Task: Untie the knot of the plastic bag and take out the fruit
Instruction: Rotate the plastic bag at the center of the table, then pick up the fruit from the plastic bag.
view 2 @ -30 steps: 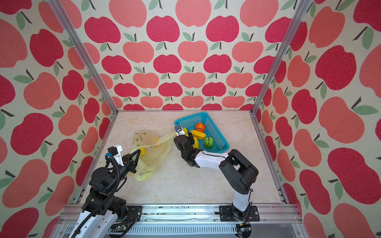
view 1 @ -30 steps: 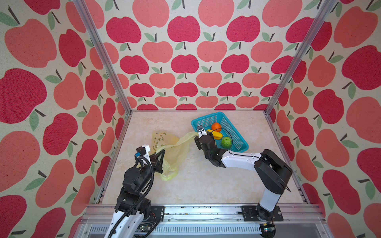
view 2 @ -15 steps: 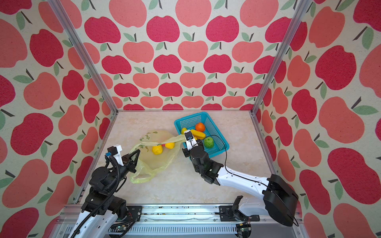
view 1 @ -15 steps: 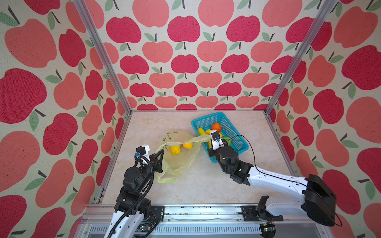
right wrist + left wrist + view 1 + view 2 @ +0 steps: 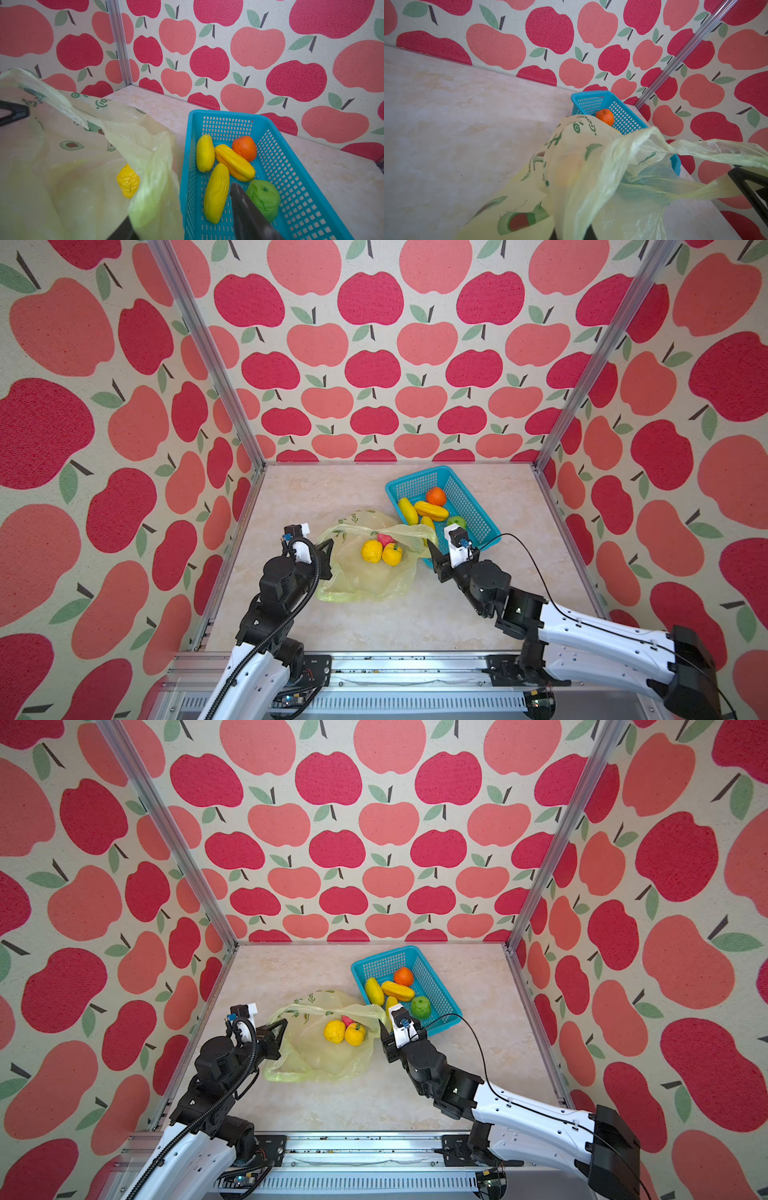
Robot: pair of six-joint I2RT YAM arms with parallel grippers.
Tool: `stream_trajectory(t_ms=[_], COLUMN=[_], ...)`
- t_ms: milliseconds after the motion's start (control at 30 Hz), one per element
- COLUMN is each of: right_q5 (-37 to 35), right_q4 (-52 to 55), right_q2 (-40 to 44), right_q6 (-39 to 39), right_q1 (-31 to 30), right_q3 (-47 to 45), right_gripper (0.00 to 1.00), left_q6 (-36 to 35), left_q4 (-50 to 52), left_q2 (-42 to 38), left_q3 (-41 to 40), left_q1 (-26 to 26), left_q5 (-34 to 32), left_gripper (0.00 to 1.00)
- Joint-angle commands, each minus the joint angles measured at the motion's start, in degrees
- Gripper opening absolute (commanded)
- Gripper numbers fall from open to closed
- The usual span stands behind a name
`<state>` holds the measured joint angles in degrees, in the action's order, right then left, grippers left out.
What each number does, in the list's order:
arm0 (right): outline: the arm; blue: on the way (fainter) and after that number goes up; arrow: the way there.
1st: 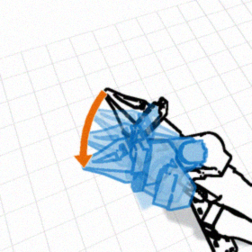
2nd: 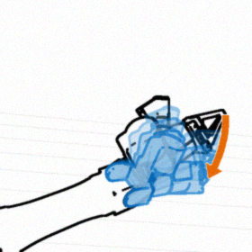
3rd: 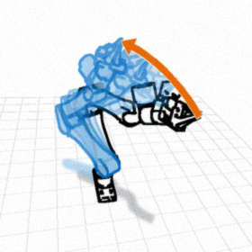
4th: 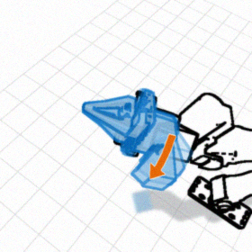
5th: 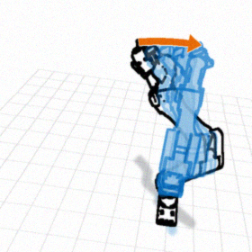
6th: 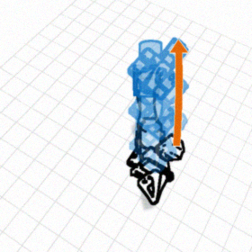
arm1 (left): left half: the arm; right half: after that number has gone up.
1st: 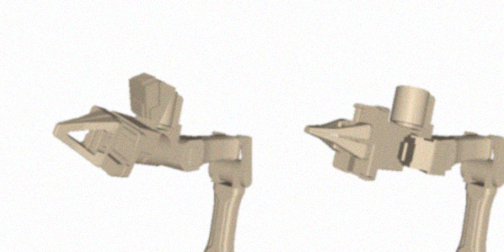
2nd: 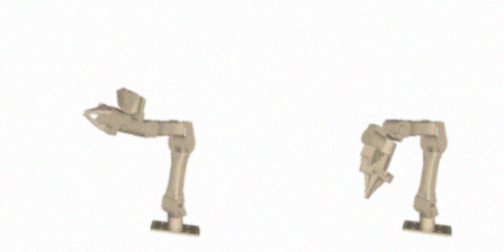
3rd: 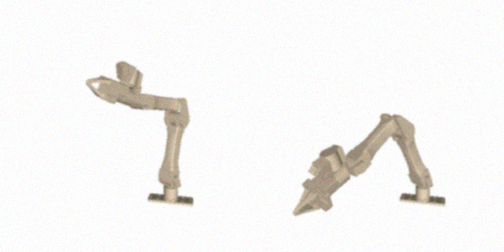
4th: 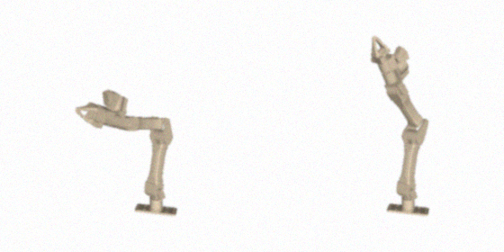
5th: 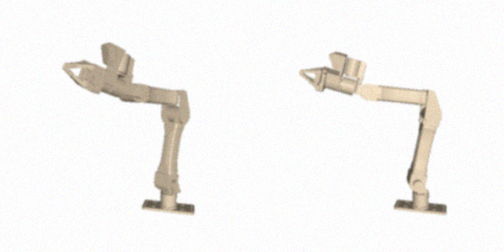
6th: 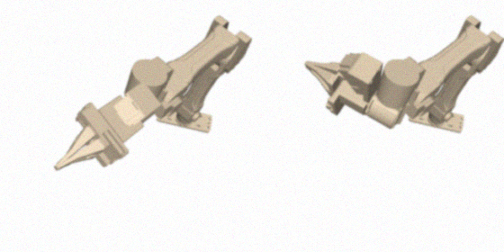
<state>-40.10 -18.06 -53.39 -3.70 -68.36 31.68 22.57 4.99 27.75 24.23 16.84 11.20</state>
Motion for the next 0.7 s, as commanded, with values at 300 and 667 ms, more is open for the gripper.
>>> stream_trajectory(t_ms=[300, 667], right_q5=[9.1, 24.5], right_q4=[5.0, 11.0], right_q2=[10.4, -11.5], right_q6=[12.5, 9.8], right_q1=[-6.3, -7.2], right_q3=[3.5, 17.9], right_gripper=[0.84, 0.46], left_q6=[-1.8, -1.7], left_q4=[3.4, 3.1], left_q2=[5.9, 6.8], left_q3=[3.9, 4.1], left_q1=[-0.2, -0.2], left_q5=[0.6, 1.6], left_gripper=[0.00, 0.00])
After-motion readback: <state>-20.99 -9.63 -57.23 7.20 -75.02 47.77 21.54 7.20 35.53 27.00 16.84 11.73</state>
